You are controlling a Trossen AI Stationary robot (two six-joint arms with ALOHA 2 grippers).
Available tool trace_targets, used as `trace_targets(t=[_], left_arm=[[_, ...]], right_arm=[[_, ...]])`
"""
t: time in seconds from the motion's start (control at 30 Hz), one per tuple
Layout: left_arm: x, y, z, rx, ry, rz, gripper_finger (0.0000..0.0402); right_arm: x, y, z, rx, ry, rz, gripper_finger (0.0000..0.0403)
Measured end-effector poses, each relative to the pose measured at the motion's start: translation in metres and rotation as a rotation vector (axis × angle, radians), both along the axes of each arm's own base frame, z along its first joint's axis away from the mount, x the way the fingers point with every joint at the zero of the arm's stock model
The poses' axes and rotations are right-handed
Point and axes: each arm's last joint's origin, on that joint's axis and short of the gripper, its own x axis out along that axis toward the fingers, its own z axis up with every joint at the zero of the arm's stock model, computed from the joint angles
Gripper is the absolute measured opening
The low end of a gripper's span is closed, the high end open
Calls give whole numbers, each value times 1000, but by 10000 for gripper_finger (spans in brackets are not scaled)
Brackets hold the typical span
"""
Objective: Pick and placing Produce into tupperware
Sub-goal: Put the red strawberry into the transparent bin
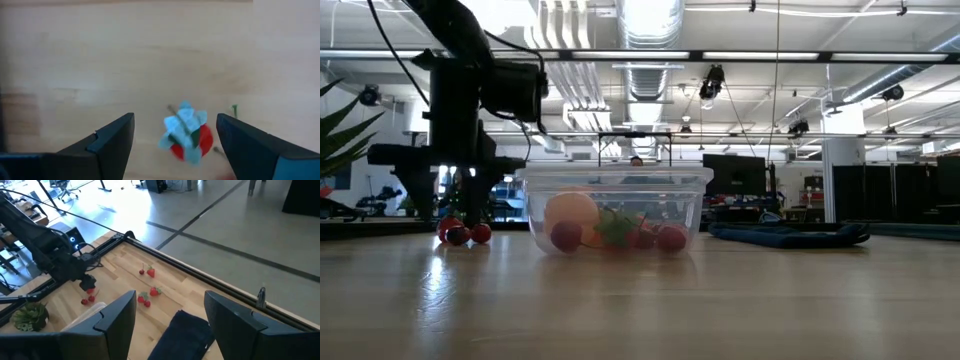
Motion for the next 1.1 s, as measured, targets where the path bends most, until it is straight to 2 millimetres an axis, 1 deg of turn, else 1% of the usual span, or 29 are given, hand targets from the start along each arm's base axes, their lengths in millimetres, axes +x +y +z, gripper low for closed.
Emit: trace_targets(t=[0.1, 0.17, 0.37, 0.47, 0.77, 0.93, 1.1], left_arm=[[3, 1, -10, 0, -17, -1, 267], [4, 1, -17, -9, 13, 0, 267], [7, 1, -21, -12, 36, -2, 263], [9, 2, -22, -11, 34, -2, 244], [10, 2, -22, -11, 27, -9, 170], [10, 2, -22, -11, 28, -27, 145], [11, 2, -21, -10, 24, -29, 129]], right_arm=[[0, 0, 0, 0, 0, 0, 226], [0, 0, 0, 0, 0, 1, 226], [0, 0, 0, 3, -1, -1, 226], [0, 0, 0, 3, -2, -1, 226], [0, 0, 0, 3, -1, -1, 226], [0, 0, 0, 4, -1, -1, 226], [0, 0, 0, 8, 6, 7, 226]])
